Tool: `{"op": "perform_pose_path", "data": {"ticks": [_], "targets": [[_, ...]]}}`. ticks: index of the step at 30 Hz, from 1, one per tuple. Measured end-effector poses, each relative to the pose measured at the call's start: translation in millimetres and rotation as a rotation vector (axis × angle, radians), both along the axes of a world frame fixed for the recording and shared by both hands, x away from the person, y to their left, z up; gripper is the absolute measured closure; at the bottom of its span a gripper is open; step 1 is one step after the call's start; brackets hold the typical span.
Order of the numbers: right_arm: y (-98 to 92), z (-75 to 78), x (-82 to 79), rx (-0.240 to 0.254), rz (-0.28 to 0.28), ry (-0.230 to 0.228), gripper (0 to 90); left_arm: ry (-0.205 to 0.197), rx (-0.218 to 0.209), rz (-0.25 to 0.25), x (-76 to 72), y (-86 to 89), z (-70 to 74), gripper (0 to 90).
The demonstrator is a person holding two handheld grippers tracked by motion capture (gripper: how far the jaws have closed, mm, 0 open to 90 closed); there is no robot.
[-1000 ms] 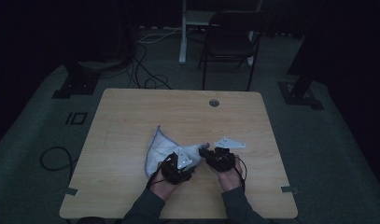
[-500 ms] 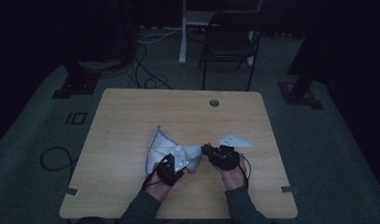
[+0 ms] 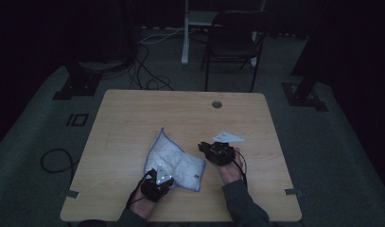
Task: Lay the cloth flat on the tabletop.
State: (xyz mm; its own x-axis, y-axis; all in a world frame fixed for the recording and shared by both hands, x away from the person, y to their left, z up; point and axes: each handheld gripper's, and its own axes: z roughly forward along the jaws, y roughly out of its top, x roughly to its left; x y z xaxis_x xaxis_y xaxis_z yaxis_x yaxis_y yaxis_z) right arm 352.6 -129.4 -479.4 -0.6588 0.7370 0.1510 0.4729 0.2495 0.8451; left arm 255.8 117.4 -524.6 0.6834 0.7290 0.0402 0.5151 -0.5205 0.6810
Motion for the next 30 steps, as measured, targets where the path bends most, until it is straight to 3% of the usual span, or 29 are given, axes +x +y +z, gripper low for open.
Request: {"op": "perform_pose_path", "data": {"ticks": [7, 8, 11, 12, 13, 15, 19, 23, 30], "targets": [[34.3, -25.7, 21.6, -0.087, 0.070, 0.065, 77.1, 0.007, 0.016, 0.020, -5.3, 9.9, -4.3, 89.3], [48.3, -32.9, 28.4, -0.147, 0.091, 0.068, 74.7, 0.009, 0.016, 0.025, -5.7, 12.3, -5.4, 89.3], [58.1, -37.9, 32.5, -0.186, 0.101, 0.066, 69.4, 0.005, 0.016, 0.031, -6.2, 13.4, -5.5, 89.3], [67.5, -44.0, 36.5, -0.236, 0.092, 0.066, 62.9, 0.001, 0.028, 0.029, -6.7, 14.1, -5.5, 89.3], [67.5, -44.0, 36.5, -0.236, 0.092, 0.066, 62.9, 0.001, 0.028, 0.029, -6.7, 14.1, -5.5, 89.3], [76.6, -51.8, 39.0, -0.298, 0.086, 0.063, 59.1, -0.010, 0.039, 0.030, -7.1, 14.5, -6.2, 89.3], [79.6, -55.4, 39.7, -0.337, 0.084, 0.052, 56.3, -0.011, 0.043, 0.031, -6.8, 15.6, -6.6, 89.3], [78.5, -53.3, 42.2, -0.403, 0.069, 0.015, 58.3, -0.024, 0.077, 0.044, -6.4, 18.8, -5.6, 89.3], [57.3, -52.1, 52.5, -0.431, -0.012, 0.026, 59.6, -0.031, 0.095, 0.087, -3.8, 32.8, -5.0, 89.3]]}}
